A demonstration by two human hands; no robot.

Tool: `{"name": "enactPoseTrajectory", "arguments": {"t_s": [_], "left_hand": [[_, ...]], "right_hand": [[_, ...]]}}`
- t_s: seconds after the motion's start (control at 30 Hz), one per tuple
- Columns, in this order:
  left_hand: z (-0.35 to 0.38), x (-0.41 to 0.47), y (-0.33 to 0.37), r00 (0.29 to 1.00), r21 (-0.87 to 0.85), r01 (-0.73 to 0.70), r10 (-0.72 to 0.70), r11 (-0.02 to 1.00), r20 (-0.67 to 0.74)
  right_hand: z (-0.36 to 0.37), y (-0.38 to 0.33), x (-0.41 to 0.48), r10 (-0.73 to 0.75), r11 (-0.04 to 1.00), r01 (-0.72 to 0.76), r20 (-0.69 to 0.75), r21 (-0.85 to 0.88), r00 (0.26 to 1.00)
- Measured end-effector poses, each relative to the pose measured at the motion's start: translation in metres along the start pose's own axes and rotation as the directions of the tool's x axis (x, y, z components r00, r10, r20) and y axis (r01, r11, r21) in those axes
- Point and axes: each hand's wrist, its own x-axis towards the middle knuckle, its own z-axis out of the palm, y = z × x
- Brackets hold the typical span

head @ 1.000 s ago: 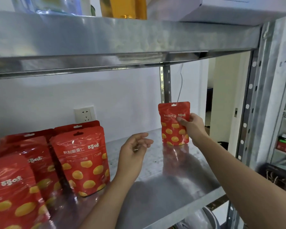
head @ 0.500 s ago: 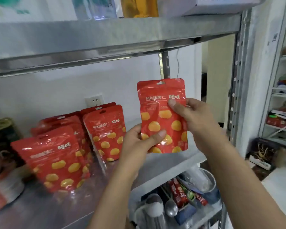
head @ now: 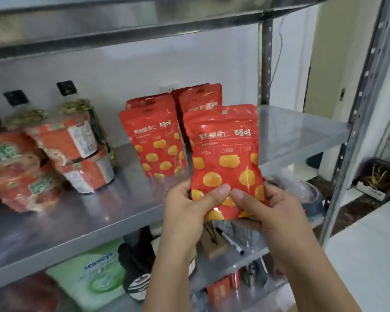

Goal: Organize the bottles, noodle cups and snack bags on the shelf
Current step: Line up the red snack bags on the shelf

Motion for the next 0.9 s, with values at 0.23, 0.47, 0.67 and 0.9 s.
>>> {"name": "enactPoseTrajectory", "arguments": {"t_s": [0.23, 0.47, 0.67, 0.9], "left_hand": [[-0.031, -0.029, 0.011, 1.0, -0.058, 0.007, -0.006, 0.998, 0.007], [-0.05, -0.042, 0.027, 1.0, -0.11, 0.015, -0.014, 0.994, 0.012], [-0.06, -0.047, 0.047, 0.996, -0.24, -0.032, 0.01, 0.97, -0.093], [-0.063, -0.05, 0.045, 0.99, -0.24, -0.057, 0.023, 0.969, -0.141]], "right_hand": [[0.027, 0.012, -0.028, -0.035, 0.997, 0.035, 0.001, -0.062, 0.999], [0.047, 0.009, -0.039, -0.045, 0.991, 0.049, 0.036, -0.122, 0.998], [0.057, 0.019, -0.054, 0.02, 0.977, 0.004, 0.112, -0.212, 0.994], [0.071, 0.019, -0.061, -0.043, 0.99, 0.059, 0.126, -0.129, 0.991]]}}
